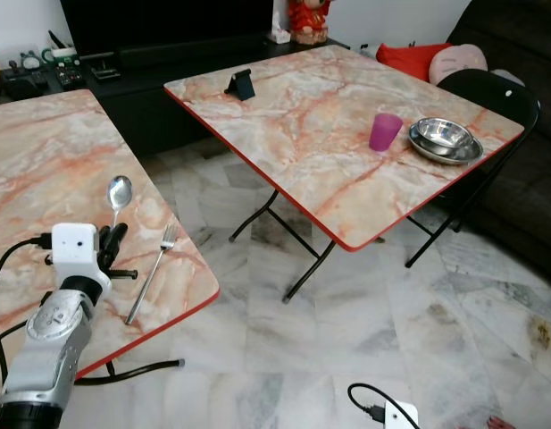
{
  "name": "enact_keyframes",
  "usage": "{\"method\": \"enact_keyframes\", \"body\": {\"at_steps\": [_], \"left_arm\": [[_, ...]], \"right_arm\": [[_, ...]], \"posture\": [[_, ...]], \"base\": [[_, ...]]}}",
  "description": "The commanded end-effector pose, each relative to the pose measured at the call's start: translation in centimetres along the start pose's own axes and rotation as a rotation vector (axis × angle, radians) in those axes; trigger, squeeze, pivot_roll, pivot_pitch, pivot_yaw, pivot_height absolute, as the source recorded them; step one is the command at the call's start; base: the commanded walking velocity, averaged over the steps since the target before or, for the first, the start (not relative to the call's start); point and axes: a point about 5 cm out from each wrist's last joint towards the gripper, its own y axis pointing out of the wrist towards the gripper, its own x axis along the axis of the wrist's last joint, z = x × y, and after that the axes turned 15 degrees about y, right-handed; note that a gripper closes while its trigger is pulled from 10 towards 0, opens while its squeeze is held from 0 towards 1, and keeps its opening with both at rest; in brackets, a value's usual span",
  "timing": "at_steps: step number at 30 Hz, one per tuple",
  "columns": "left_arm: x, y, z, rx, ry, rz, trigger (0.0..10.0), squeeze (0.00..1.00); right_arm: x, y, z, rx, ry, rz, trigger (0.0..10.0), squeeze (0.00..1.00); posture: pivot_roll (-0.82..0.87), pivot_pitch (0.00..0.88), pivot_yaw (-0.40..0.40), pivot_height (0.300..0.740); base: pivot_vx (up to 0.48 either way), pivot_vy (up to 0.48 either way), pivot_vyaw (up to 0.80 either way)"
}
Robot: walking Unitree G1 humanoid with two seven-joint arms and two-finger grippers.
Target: Setting the table
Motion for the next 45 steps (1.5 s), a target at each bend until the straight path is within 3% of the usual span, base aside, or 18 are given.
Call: {"method": "enact_keyframes", "body": {"at_steps": [1, 8, 13, 45], "left_arm": [[0.2, -0.4, 0.0, -0.004, -0.027, -0.016, 10.0, 0.0], [1.3, -1.3, -1.3, -0.057, -0.027, -0.066, 10.0, 0.0], [1.9, -1.1, -1.7, -0.081, 0.004, -0.095, 10.0, 0.0], [2.5, 0.1, -2.5, -0.107, 0.025, -0.122, 10.0, 0.0]], "right_arm": [[0.3, 0.0, -0.5, -0.011, 0.004, -0.007, 10.0, 0.0], [0.3, 0.0, -0.5, -0.011, 0.004, -0.009, 10.0, 0.0], [0.6, 0.0, -0.5, -0.014, -0.026, -0.028, 10.0, 0.0], [0.3, 0.0, -0.4, -0.003, -0.017, -0.018, 10.0, 0.0]], "posture": [[0.1, 0.0, -0.109, 0.74], [0.1, 0.0, -0.11, 0.74], [0.1, 0.0, -0.113, 0.74], [0.09, 0.0, -0.102, 0.74]], "base": [[0.0, 0.0, 0.0], [0.0, 0.0, 0.0], [0.0, 0.0, 0.0], [0.0, 0.0, 0.77]]}}
